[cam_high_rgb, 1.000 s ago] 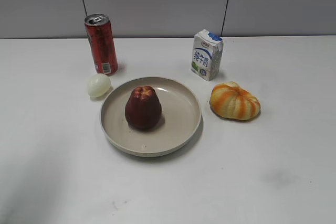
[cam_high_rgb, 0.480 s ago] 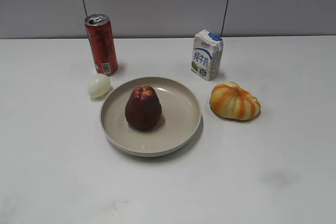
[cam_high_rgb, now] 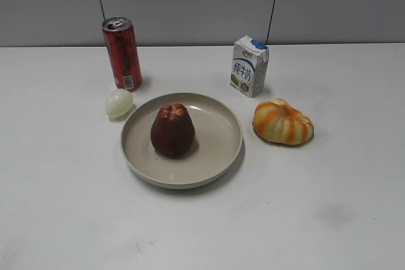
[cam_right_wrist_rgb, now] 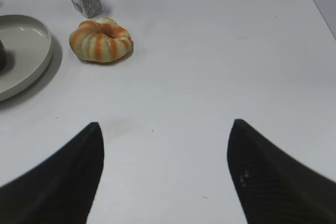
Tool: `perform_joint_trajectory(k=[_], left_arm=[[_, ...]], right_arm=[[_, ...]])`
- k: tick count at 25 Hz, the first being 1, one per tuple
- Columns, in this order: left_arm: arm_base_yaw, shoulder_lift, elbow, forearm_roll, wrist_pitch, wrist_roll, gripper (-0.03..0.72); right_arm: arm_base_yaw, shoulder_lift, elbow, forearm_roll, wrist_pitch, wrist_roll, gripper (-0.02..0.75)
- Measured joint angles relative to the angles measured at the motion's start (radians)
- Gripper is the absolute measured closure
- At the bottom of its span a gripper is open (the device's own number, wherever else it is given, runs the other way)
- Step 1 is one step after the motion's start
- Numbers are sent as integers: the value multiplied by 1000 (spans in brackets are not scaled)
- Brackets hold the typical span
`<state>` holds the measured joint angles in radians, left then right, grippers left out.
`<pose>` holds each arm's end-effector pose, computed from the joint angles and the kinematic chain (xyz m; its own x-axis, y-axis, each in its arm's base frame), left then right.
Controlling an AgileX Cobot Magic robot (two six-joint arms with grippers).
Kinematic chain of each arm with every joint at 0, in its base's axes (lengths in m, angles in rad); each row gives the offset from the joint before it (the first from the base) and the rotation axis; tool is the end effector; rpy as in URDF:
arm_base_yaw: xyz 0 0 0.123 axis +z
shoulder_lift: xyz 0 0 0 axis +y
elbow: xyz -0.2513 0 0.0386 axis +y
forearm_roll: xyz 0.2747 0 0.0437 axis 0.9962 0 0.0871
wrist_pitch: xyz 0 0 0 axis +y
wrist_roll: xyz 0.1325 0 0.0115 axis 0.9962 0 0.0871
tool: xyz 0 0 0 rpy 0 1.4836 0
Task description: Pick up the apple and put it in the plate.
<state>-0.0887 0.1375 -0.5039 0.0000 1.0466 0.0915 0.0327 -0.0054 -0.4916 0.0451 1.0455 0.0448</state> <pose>0.1070 -0.0095 0.2605 -0.5462 0.1403 -0.8258 0.1391 0.9874 0.0758 0.0879 0.0081 0.2705 -0.4480 0.0527 -0.8925 -0.0375 0.9963 0.0777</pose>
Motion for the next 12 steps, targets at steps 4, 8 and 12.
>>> perform_joint_trajectory(k=[4,8,12], left_arm=[[0,0,0,0,0,0,113],[0,-2,0,0,0,0,113],[11,-42,1,0,0,0,113]], right_arm=[[0,0,0,0,0,0,153],[0,0,0,0,0,0,153],[0,0,0,0,0,0,153]])
